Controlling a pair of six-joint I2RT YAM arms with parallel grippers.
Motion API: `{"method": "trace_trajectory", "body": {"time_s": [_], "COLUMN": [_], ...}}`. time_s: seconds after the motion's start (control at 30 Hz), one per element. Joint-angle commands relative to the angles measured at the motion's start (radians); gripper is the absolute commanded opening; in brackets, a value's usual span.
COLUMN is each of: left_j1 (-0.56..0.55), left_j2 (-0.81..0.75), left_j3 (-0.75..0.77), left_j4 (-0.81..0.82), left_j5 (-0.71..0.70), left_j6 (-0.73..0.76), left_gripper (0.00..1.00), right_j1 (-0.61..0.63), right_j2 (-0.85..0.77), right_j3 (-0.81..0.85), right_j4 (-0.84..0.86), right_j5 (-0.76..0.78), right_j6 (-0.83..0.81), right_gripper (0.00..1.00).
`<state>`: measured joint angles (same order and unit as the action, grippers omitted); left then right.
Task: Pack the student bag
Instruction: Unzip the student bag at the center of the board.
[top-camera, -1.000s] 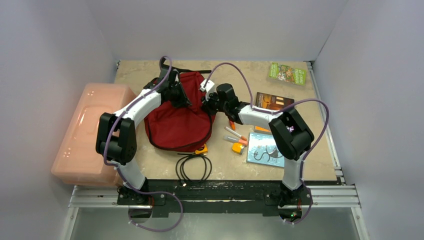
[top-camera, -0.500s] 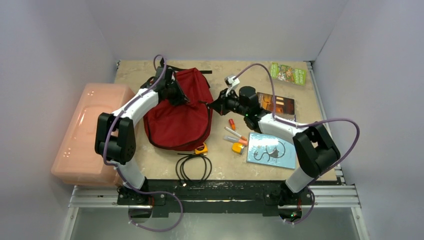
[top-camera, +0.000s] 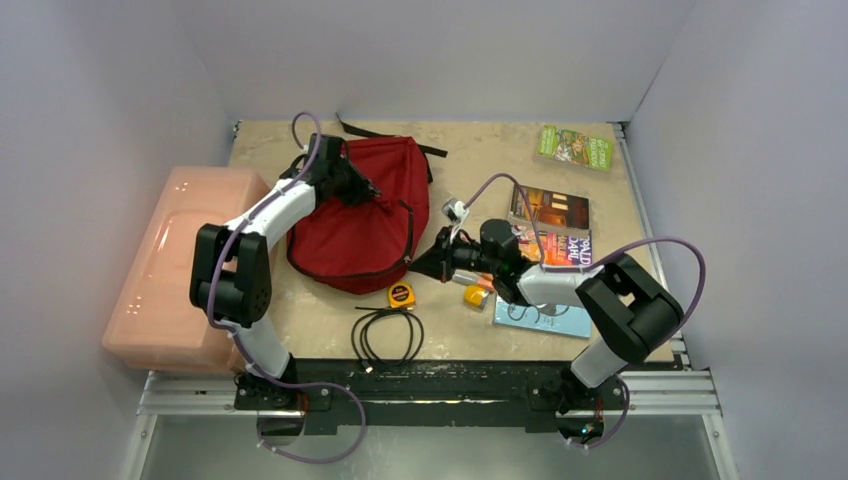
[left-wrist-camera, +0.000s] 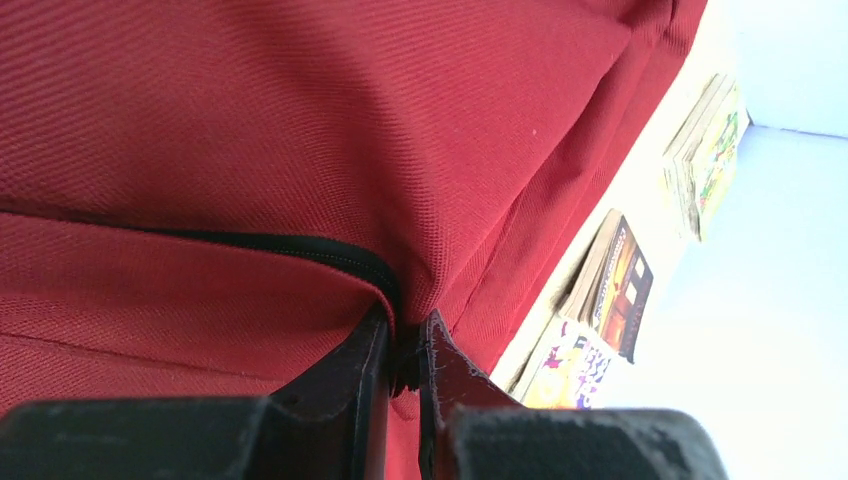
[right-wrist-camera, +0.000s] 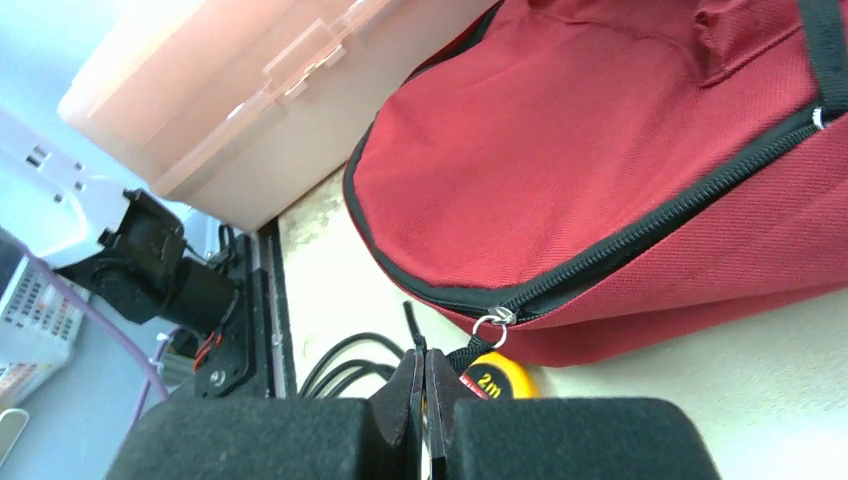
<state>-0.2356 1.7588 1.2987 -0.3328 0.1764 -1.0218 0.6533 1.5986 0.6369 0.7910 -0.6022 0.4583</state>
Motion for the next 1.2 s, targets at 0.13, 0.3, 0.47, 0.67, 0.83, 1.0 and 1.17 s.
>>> {"method": "trace_trajectory", "body": {"time_s": [0.13,0.3,0.47,0.67,0.83,1.0,1.17], "left_j1": [-0.004,-0.134,-0.244,-0.298,-0.300,-0.326,-0.332], "left_j2": [-0.051,-0.215,-0.158,0.095,0.225,0.263,0.289], "left_j3": [0.053,0.050,0.189,0.426,0.528,0.522,0.504], "left_j4": [0.086,-0.205,-0.410,-0.525,-0.549,-0.527,-0.535], "left_j5": [-0.022,-0.237,-0.185,-0.041,0.009,0.046,0.014], "left_j6": [0.100,0.404,0.460,0.472,0.446,0.453,0.458], "left_gripper": [0.15,0.75,0.86,0.76,0.59,0.55,0.45], "right_j1": [-0.077,-0.126,-0.131,-0.130,-0.130,-0.130,-0.130], "right_j2": [-0.026,-0.012,-0.006,-0.017,-0.042,-0.052,-0.062], "right_j3": [0.020,0.069,0.062,0.040,0.017,0.012,0.012], "right_j4": [0.127,0.126,0.131,0.130,0.121,0.109,0.105], "right_j5": [-0.028,-0.063,-0.083,-0.076,-0.054,-0.042,-0.027], "right_j6": [0.085,0.117,0.123,0.104,0.084,0.068,0.060], "right_gripper": [0.00,0.00,0.00,0.00,0.00,0.00,0.00]}}
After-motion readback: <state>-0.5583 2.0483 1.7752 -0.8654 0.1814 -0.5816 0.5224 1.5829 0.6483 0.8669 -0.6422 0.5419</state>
